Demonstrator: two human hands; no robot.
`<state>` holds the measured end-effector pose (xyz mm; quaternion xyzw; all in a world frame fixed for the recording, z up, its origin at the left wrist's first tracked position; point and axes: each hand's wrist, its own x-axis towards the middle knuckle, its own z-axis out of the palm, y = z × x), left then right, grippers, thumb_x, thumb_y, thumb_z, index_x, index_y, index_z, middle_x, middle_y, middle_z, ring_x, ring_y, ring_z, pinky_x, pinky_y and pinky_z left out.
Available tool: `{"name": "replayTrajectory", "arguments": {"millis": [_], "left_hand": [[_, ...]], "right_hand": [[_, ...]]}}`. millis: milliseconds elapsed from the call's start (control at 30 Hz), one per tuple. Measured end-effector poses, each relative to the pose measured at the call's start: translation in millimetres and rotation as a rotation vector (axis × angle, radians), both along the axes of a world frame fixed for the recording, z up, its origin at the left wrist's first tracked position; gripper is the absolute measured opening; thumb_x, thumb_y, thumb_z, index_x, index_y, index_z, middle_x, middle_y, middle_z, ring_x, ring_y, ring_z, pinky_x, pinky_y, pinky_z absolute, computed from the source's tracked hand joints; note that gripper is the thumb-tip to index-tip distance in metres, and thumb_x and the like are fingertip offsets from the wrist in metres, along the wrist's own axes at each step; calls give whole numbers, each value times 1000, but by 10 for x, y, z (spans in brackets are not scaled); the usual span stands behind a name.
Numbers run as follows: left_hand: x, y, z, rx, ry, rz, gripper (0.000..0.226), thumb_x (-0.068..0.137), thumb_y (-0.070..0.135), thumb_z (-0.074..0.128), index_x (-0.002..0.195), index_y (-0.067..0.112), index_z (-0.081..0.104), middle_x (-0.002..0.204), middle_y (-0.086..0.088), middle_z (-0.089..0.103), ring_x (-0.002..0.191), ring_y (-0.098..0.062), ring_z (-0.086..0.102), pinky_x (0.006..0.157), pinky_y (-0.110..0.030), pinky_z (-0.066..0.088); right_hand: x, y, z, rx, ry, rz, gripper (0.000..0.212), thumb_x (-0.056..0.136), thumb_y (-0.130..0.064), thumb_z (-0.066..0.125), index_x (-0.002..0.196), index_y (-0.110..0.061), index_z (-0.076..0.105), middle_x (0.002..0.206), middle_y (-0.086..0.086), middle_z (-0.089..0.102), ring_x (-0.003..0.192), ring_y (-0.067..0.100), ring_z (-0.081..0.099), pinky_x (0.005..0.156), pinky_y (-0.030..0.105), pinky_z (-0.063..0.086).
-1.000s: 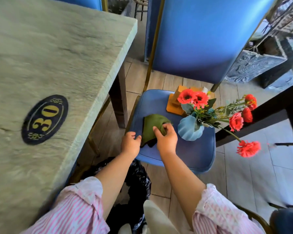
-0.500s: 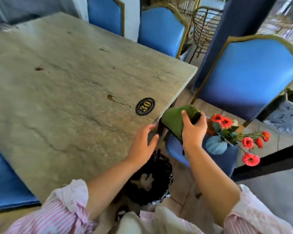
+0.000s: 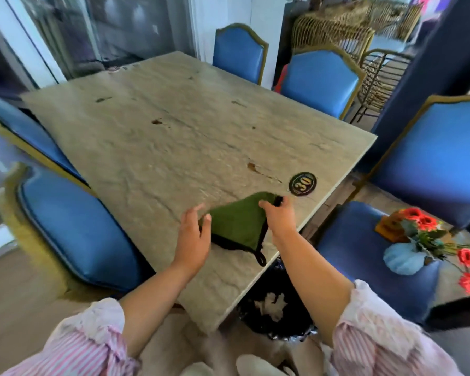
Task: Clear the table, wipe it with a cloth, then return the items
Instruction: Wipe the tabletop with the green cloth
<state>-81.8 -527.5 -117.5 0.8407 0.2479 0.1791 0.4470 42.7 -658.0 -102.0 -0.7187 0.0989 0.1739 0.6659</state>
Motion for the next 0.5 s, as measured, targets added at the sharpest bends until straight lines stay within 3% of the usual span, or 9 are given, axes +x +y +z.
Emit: {"name": "replayTrajectory", "arguments": {"millis": [33, 100, 233, 300, 367, 500], "left_hand": [[-50, 84, -19, -14, 29, -4, 39, 99, 25, 39, 136, 13, 41, 140, -7, 41, 130, -20, 41, 105, -22, 29], [-113, 212, -67, -41, 78, -26, 41, 99, 29, 38, 138, 19, 38, 142, -3, 39, 128, -21, 44, 106, -25, 32], [-109, 364, -221, -6, 195, -78, 47, 99, 32, 37, 143, 16, 32, 150, -6, 33, 137, -21, 35, 110, -30, 31], [-62, 417, -312, 39, 269, -95, 50, 99, 32, 35, 145, 15, 28, 154, -8, 26, 143, -22, 26, 114, -35, 28], [7, 465, -388, 90, 327, -93, 50, 100, 32, 33, 146, 15, 27, 157, -8, 21, 146, -22, 19, 117, -38, 26], [198, 573, -517, 204, 396, -115, 50, 100, 31, 30, 147, 16, 24, 159, -5, 17, 148, -19, 12, 119, -37, 20]], "right_hand": [[-37, 29, -95, -189, -24, 24, 44, 84, -12, 65, 123, -13, 44, 122, 10, 55, 99, 25, 58, 70, 32, 53], [-133, 73, -230, -493, -180, 76, 57, 83, -15, 63, 134, -14, 36, 135, 10, 46, 117, 28, 50, 93, 40, 48], [-423, 300, -302, -785, -540, 484, 55, 96, -36, 46, 145, -18, 28, 156, 4, 22, 145, 25, 17, 120, 42, 14], [-506, 408, -421, -893, -630, 719, 60, 98, -46, 33, 150, -26, 11, 160, -6, -2, 148, 20, -6, 120, 44, -3], [-546, 442, -581, -1011, -647, 893, 63, 96, -56, 23, 149, -36, -3, 153, -13, -21, 146, 18, -19, 118, 50, -10], [-524, 450, -769, -1077, -594, 836, 68, 89, -68, 17, 146, -44, -10, 153, -12, -25, 140, 23, -30, 115, 53, -15]]}}
